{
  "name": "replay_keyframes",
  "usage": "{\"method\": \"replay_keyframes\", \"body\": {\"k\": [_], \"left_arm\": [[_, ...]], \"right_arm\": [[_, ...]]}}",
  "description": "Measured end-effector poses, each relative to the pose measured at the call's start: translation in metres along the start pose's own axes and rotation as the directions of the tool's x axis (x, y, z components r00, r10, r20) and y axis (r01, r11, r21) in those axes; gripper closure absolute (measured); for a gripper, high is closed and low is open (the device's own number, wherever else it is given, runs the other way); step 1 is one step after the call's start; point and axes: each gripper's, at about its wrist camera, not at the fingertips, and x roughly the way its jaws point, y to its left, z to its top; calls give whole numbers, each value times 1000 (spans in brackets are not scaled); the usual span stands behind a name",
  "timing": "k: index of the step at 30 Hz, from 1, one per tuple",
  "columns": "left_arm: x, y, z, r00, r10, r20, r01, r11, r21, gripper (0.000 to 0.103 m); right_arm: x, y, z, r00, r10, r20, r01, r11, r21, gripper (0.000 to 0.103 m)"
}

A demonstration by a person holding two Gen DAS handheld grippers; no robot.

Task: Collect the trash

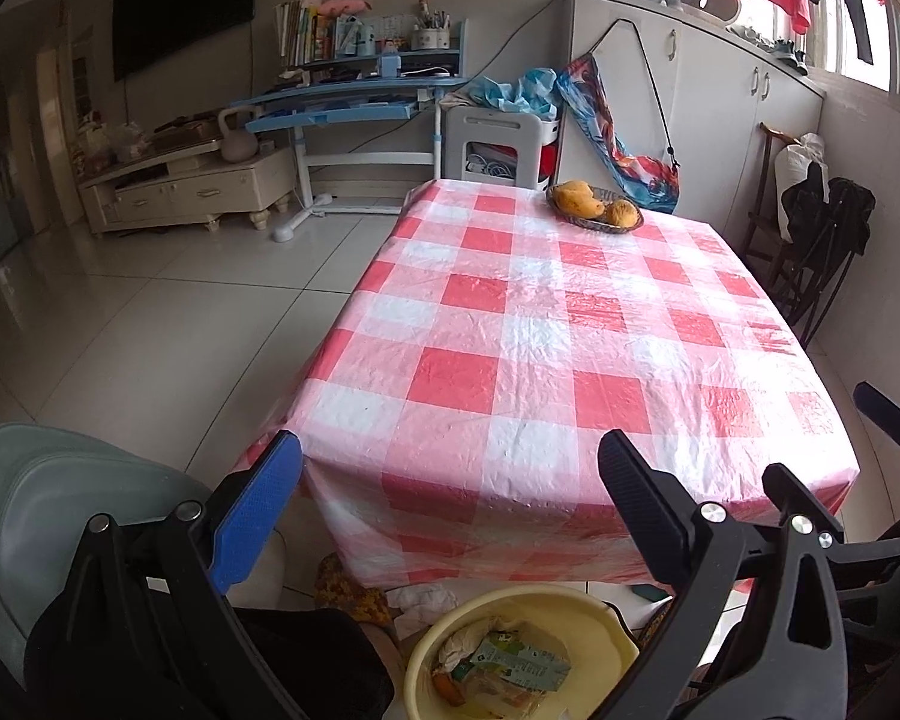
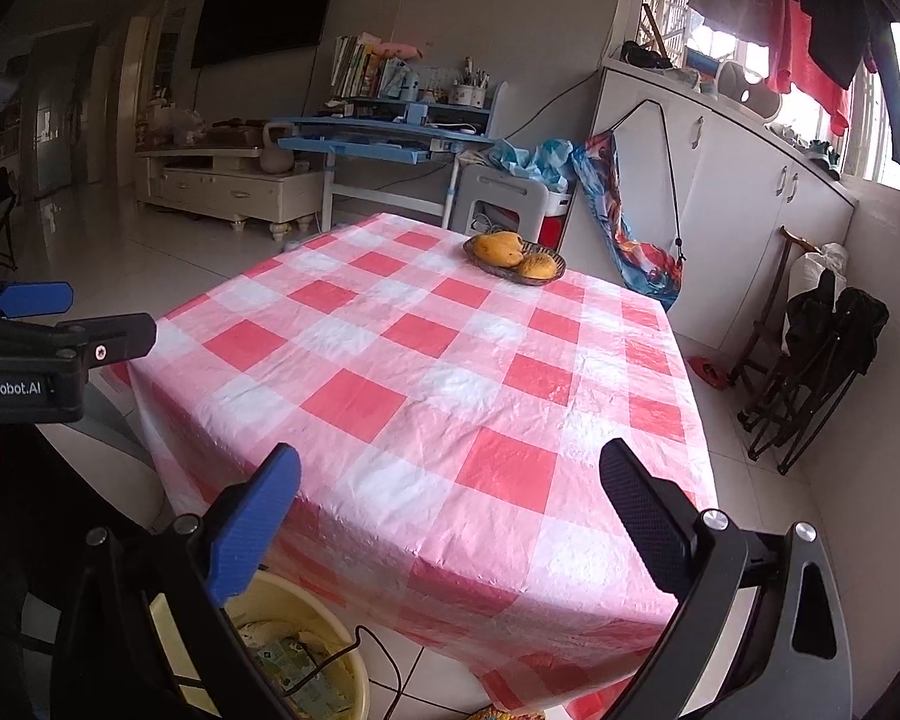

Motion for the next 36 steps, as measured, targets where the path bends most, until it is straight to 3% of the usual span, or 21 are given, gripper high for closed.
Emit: {"method": "replay_keyframes", "body": {"k": [8, 11, 20, 36], "left_arm": [[-3, -3, 5, 1000, 7, 16, -7, 1000, -8, 7], [-6, -6, 5, 999, 9, 31, -9, 1000, 2, 7], [-10, -9, 7, 998, 9, 56, -9, 1000, 3, 7], [-8, -1, 6, 999, 3, 51, -2, 1000, -31, 7]], "right_arm": [[-4, 1, 0, 997, -61, 37, 62, 998, -27, 8], [-8, 5, -2, 984, -165, 68, 168, 985, -47, 8], [-5, -1, -2, 998, -58, 31, 58, 998, -21, 8], [-7, 5, -1, 1000, -3, 22, 3, 1000, -12, 8]]}}
